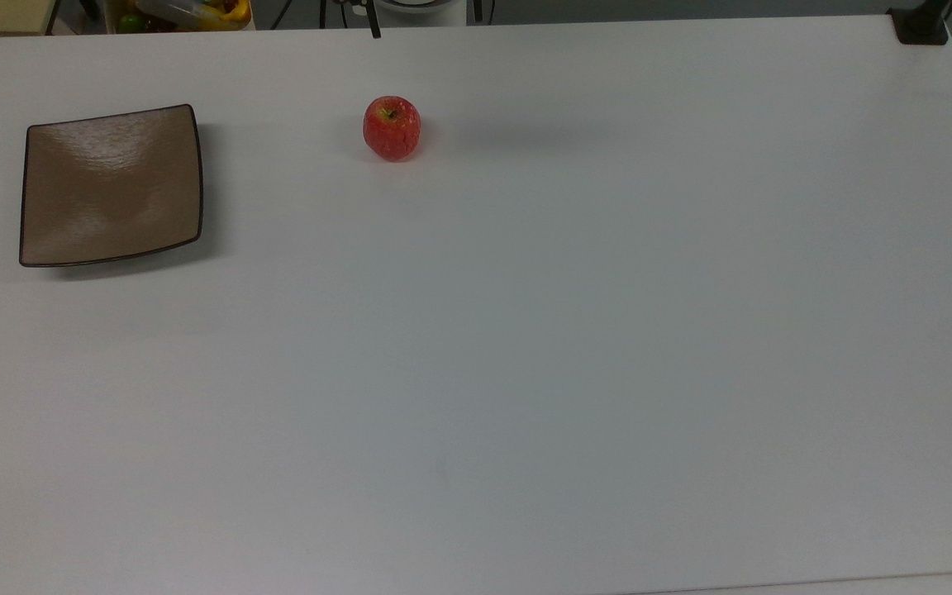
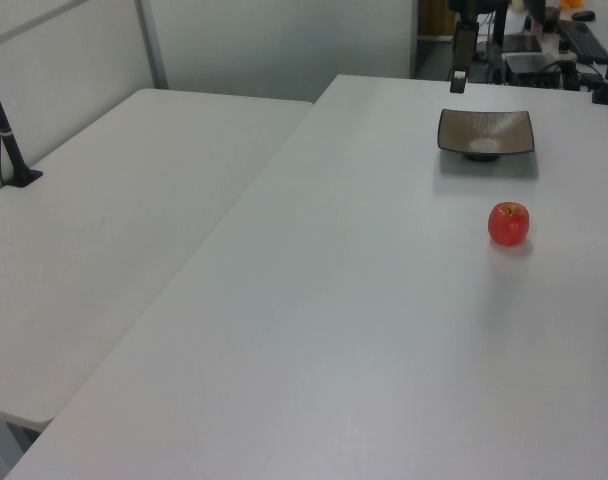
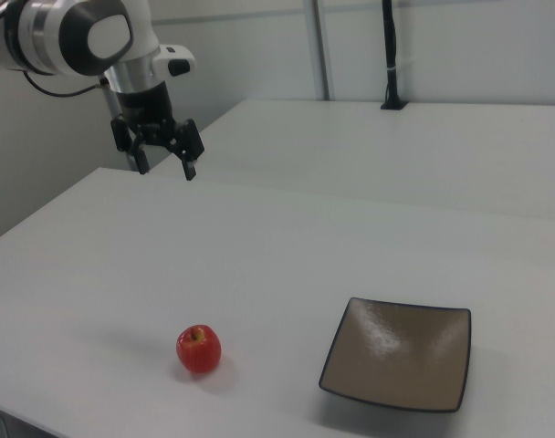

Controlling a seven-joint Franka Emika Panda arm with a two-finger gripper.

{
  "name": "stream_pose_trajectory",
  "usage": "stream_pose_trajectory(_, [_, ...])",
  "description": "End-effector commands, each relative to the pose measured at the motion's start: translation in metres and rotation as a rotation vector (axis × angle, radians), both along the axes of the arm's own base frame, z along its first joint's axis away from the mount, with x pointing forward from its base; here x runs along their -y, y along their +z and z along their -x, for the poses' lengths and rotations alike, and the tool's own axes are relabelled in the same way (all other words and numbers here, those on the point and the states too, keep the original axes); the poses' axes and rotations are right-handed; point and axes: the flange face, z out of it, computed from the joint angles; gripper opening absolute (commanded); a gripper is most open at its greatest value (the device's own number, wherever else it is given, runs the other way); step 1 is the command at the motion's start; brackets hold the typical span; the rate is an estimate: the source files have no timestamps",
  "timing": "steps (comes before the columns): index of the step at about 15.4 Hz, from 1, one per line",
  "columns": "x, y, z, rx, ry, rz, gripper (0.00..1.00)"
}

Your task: Apples placed on a ceramic plate

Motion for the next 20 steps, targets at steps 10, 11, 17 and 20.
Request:
stream_pose_trajectory(10, [0.059,-0.06,0.054,-0.207,0.514,-0.029,1.0])
stream_pose_trajectory(11, [0.06,-0.065,0.058,-0.216,0.559,-0.037,1.0])
stream_pose_trajectory(17, [0.062,-0.125,0.076,-0.234,0.63,-0.029,1.0])
stream_pose_trajectory(20, [0.06,-0.16,0.078,-0.225,0.644,0.009,1.0])
